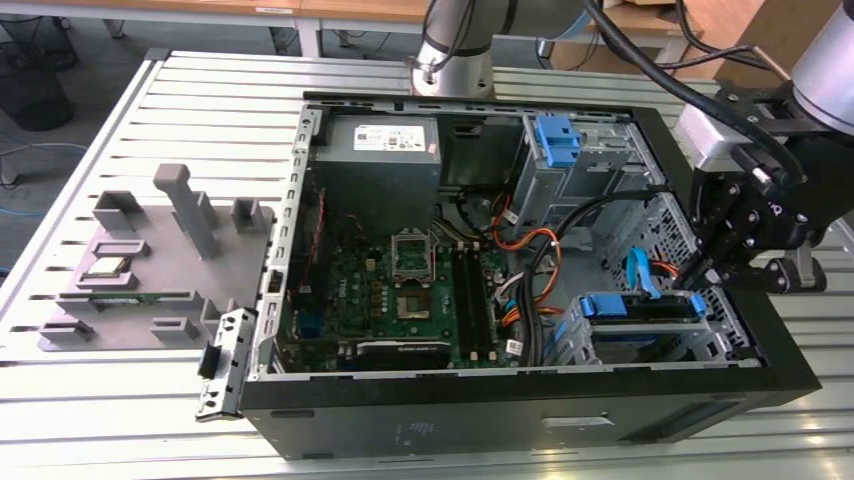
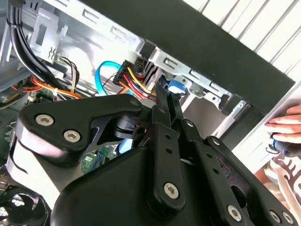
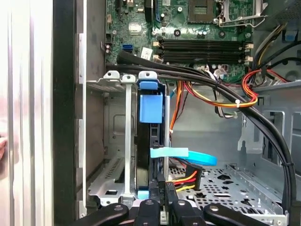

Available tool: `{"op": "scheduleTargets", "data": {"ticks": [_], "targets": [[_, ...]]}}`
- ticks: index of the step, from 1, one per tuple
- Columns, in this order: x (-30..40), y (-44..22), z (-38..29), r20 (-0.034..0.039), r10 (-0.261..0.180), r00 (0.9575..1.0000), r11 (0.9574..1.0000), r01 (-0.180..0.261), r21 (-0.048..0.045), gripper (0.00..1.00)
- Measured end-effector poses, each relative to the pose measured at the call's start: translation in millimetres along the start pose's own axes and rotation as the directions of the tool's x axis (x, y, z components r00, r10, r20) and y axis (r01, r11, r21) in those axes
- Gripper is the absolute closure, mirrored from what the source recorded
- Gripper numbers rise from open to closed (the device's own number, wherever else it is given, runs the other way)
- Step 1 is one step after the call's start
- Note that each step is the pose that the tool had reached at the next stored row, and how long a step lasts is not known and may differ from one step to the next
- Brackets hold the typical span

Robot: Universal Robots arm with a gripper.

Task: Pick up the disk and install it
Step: 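Insert the second disk wire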

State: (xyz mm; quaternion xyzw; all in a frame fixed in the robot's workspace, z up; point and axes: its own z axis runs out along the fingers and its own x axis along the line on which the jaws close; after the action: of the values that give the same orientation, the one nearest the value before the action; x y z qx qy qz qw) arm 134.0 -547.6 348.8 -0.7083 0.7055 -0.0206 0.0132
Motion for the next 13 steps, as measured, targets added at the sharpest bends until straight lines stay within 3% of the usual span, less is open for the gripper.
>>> {"op": "scheduleTargets", "data": {"ticks": [2, 7, 11, 13], "targets": [[1.7, 3.7, 0.1, 0.0013, 0.0, 1.0, 1.0, 0.0, 0.0074, 0.83], [4.5, 9.1, 0.5, 0.004, 0.001, 1.0, 0.9993, -0.001, 0.0366, 0.83], [4.5, 9.1, 0.5, 0.0046, 0.0, 1.0, 0.9993, -0.001, 0.037, 0.83], [4.7, 10.2, 1.0, 0.0108, 0.001, 0.9999, 0.9989, -0.001, 0.0465, 0.83]]}}
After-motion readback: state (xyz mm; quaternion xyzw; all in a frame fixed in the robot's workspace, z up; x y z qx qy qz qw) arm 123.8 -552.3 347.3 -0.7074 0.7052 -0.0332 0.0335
